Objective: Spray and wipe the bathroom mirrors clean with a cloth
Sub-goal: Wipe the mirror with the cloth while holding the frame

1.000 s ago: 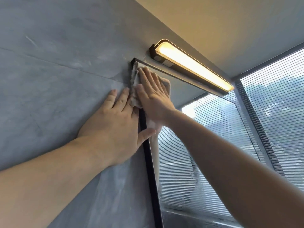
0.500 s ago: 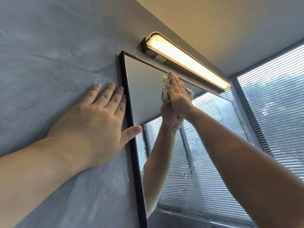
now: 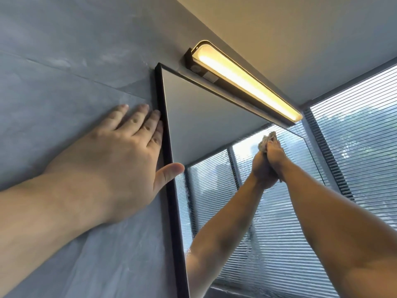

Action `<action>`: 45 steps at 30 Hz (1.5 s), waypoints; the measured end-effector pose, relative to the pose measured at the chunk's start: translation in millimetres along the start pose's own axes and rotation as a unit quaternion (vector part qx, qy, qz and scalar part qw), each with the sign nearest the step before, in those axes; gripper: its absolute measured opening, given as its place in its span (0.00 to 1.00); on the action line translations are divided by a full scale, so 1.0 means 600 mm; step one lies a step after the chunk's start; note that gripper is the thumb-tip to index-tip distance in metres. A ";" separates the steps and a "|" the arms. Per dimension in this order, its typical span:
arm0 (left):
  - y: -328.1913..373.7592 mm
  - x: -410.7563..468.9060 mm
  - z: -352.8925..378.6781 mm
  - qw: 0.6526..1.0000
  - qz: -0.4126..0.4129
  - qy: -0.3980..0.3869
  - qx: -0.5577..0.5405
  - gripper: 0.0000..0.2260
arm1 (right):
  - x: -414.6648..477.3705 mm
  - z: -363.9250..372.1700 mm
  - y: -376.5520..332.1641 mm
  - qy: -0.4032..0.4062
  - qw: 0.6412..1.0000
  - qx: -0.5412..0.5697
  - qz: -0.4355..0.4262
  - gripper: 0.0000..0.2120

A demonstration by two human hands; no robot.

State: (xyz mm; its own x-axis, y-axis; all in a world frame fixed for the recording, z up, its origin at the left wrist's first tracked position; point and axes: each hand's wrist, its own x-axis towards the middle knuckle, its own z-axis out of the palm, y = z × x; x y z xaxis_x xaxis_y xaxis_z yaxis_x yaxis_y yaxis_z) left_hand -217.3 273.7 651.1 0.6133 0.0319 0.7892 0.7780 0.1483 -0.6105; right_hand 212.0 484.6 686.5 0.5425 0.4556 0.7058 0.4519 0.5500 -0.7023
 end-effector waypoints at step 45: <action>0.002 0.002 -0.036 0.975 -0.002 -0.217 0.055 0.57 | -0.164 -0.015 0.162 0.045 0.994 -0.075 0.063 0.29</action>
State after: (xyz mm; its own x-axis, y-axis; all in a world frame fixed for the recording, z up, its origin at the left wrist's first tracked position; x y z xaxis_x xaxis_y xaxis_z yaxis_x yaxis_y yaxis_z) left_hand -213.0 252.7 650.1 0.4761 0.4419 0.7603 0.7469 0.2531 -0.6148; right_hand 208.9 486.8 548.2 0.6598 0.4454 0.6052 0.4729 0.3798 -0.7951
